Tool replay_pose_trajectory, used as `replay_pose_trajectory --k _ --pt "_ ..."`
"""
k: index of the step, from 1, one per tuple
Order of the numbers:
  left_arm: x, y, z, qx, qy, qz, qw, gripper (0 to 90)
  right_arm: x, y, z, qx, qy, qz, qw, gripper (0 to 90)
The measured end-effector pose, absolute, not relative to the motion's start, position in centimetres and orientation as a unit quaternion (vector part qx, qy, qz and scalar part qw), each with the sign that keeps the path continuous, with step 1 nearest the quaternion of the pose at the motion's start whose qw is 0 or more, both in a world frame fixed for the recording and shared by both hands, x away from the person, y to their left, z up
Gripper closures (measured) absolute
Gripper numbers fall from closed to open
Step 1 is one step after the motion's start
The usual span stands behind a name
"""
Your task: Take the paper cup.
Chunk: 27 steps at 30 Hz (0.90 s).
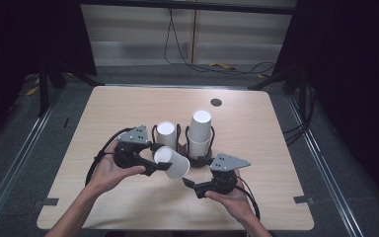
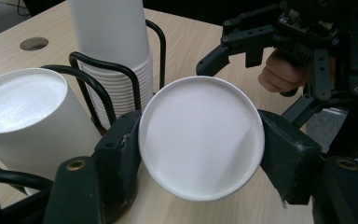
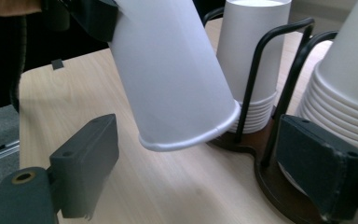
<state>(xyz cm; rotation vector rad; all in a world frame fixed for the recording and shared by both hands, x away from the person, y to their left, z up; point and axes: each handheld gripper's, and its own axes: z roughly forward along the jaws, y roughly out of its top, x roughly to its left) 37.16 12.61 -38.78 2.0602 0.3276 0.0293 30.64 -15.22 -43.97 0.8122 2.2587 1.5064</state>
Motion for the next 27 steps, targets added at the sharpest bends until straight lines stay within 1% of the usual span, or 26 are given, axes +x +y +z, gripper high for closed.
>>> replay_pose_trajectory --k 12,27 --pt "36.1 12.1 -39.6 0.845 0.126 -0.015 0.52 35.0 30.4 -14.5 -44.7 0.261 0.785 0.544 0.142 13.7" --pt "35.3 11.0 -39.2 0.845 0.114 -0.025 0.521 35.1 30.4 -13.9 -45.3 0.237 0.792 0.547 0.128 13.6"
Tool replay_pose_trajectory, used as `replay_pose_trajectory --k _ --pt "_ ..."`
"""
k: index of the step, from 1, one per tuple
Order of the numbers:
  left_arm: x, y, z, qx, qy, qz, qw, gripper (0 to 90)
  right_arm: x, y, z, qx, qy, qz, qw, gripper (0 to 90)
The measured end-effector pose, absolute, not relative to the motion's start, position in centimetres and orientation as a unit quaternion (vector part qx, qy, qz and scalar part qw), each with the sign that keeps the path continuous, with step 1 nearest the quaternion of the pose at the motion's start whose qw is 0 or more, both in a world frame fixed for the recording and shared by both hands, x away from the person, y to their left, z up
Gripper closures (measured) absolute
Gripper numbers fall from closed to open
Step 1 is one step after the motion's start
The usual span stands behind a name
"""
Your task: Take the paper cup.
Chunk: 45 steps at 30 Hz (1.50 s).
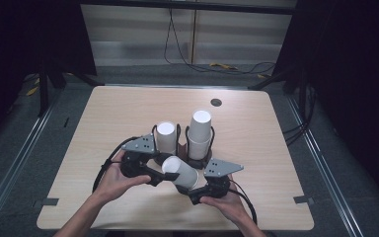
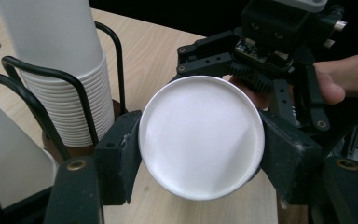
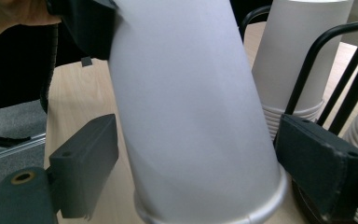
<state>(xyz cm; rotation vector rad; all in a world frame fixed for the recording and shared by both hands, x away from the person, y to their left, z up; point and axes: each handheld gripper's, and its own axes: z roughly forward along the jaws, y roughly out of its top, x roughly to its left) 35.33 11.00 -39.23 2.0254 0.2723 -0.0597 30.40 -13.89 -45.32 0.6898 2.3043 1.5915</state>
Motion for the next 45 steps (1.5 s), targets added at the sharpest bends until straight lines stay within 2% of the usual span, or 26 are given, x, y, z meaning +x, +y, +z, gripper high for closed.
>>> replay_pose_trajectory --k 6,19,28,29,30,38,45 --pt "35.1 11.0 -38.9 0.843 0.108 -0.027 0.526 35.1 30.5 -13.7 -45.6 0.232 0.795 0.546 0.129 13.4" --pt "35.7 11.4 -39.4 0.841 0.115 -0.045 0.527 34.8 30.3 -13.7 -45.5 0.223 0.804 0.533 0.14 19.9" --pt "35.7 11.3 -39.7 0.841 0.119 -0.043 0.527 33.9 30.5 -13.7 -45.5 0.226 0.809 0.526 0.13 20.3" --pt "35.7 11.2 -39.7 0.843 0.118 -0.044 0.524 32.5 30.5 -13.8 -45.4 0.228 0.809 0.526 0.13 20.3" --pt "35.7 11.1 -39.7 0.844 0.119 -0.042 0.522 27.0 30.5 -13.8 -45.3 0.228 0.809 0.527 0.128 20.4" --pt "35.6 10.9 -39.9 0.848 0.117 -0.034 0.516 21.5 30.5 -13.8 -45.3 0.231 0.815 0.518 0.121 20.7" --pt "35.8 11.1 -39.6 0.85 0.118 -0.023 0.514 20.3 30.7 -14.2 -45.0 0.238 0.818 0.51 0.121 20.9"
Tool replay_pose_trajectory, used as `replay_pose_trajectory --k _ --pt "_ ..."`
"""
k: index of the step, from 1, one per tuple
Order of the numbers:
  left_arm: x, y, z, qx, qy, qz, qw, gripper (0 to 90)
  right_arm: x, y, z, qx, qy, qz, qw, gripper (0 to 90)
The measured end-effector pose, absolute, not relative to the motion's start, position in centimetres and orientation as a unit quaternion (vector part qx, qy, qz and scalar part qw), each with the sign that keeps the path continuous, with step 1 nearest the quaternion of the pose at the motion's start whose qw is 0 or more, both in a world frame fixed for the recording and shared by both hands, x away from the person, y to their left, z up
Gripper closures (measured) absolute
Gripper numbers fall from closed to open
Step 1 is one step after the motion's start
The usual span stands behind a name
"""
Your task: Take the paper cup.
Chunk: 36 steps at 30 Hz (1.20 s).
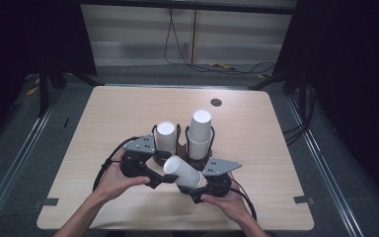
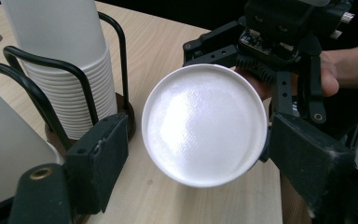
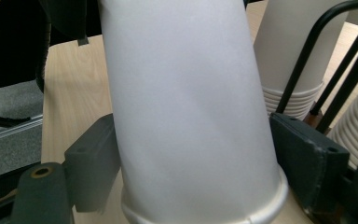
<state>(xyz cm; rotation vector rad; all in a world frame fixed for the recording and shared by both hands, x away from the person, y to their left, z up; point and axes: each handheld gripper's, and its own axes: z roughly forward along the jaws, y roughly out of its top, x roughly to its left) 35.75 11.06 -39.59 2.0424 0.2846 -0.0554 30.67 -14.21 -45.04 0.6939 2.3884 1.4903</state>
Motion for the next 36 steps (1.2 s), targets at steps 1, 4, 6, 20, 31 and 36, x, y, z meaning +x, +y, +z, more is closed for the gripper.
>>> replay_pose_trajectory --k 1,4,6,20,31,36 --pt "35.8 11.1 -39.6 0.849 0.119 -0.022 0.514 20.2 30.7 -14.3 -45.0 0.24 0.818 0.509 0.119 20.9" --pt "35.9 11.2 -39.5 0.85 0.119 -0.015 0.512 20.3 30.8 -14.4 -44.8 0.241 0.823 0.503 0.112 21.0" --pt "35.8 11.2 -39.6 0.855 0.115 -0.017 0.505 20.3 30.8 -14.5 -44.7 0.24 0.828 0.494 0.113 21.2" --pt "36.1 12.2 -40.2 0.851 0.11 -0.004 0.514 23.0 31.1 -14.5 -44.8 0.243 0.843 0.47 0.094 21.5" --pt "36.2 12.5 -40.5 0.863 0.108 -0.006 0.493 20.4 31.3 -14.6 -44.7 0.248 0.862 0.431 0.098 22.0" --pt "36.2 12.6 -40.8 0.864 0.117 -0.01 0.49 20.1 31.3 -14.5 -45.0 0.25 0.872 0.409 0.095 22.0"
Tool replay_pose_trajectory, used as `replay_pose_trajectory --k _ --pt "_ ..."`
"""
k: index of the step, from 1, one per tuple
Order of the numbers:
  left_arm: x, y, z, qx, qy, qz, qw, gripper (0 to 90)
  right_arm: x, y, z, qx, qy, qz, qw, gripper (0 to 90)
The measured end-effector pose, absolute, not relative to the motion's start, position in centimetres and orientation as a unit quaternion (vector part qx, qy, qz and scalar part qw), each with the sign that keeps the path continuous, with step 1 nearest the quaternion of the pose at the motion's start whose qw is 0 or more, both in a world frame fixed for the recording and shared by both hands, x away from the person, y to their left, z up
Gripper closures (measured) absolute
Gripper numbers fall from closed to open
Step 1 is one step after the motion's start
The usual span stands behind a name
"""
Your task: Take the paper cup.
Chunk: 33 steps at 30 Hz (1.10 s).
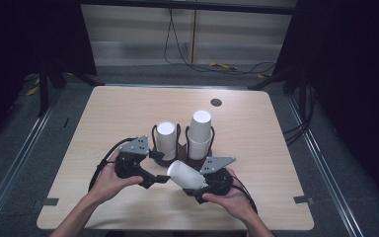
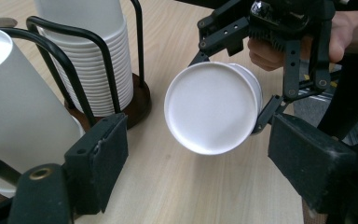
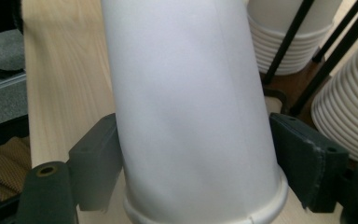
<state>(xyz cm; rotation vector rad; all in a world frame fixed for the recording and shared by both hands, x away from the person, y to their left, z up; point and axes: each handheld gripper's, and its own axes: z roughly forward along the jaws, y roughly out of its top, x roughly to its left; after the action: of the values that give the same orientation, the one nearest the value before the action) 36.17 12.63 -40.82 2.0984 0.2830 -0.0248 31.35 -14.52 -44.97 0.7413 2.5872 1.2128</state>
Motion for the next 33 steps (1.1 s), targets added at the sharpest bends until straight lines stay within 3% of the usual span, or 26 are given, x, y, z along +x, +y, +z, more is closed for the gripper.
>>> replay_pose_trajectory --k 10,26,29,33 --pt "36.1 12.5 -41.2 0.872 0.101 -0.008 0.479 16.1 31.6 -14.7 -44.5 0.249 0.883 0.387 0.089 22.3" --pt "35.5 11.6 -41.9 0.889 0.064 0.006 0.452 20.4 31.8 -13.6 -43.8 0.217 0.913 0.334 0.086 24.4" --pt "35.6 11.6 -42.0 0.894 0.067 -0.011 0.444 23.9 31.9 -13.4 -43.4 0.211 0.919 0.322 0.084 24.4" --pt "35.5 11.3 -42.2 0.899 0.07 -0.015 0.433 21.8 32.1 -13.0 -43.2 0.203 0.927 0.306 0.08 24.5"
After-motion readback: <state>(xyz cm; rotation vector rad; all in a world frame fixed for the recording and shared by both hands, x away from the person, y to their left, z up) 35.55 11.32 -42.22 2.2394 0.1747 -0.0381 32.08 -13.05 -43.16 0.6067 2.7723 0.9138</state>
